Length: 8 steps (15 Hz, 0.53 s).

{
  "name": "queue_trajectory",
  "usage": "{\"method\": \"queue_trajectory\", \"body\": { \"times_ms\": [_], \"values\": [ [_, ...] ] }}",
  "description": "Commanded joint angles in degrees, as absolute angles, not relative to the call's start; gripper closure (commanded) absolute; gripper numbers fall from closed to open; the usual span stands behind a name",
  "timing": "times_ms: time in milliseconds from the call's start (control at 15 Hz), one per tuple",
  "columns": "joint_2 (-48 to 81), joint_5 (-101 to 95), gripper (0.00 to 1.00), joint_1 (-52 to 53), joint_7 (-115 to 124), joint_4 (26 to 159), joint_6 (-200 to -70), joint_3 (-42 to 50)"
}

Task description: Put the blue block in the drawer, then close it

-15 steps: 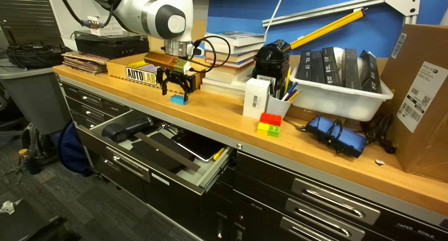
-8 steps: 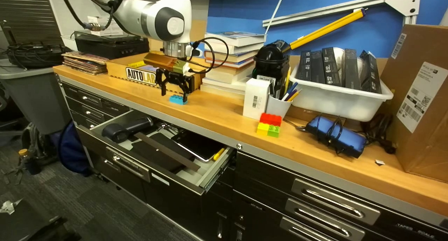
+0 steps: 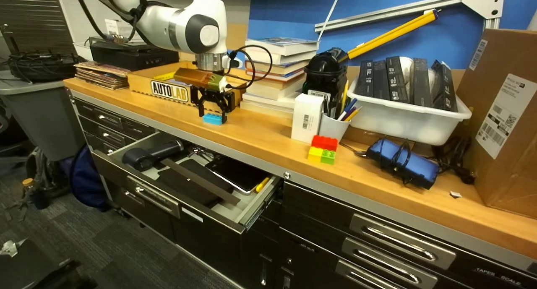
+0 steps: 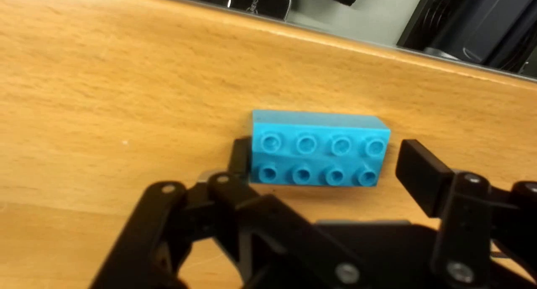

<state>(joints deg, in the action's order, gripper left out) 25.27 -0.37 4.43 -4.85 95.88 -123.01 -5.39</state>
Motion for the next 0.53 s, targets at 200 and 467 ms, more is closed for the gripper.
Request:
{"method": "queue_trajectory", "body": {
  "times_ms": [200, 467],
  "values": [
    [23.7, -4.5, 0.54, 5.8, -0.1, 97.1, -125.1, -3.5],
    [19.3, -6.5, 0.54, 5.3, 1.5, 102.7, -124.9, -1.9]
  ]
}}
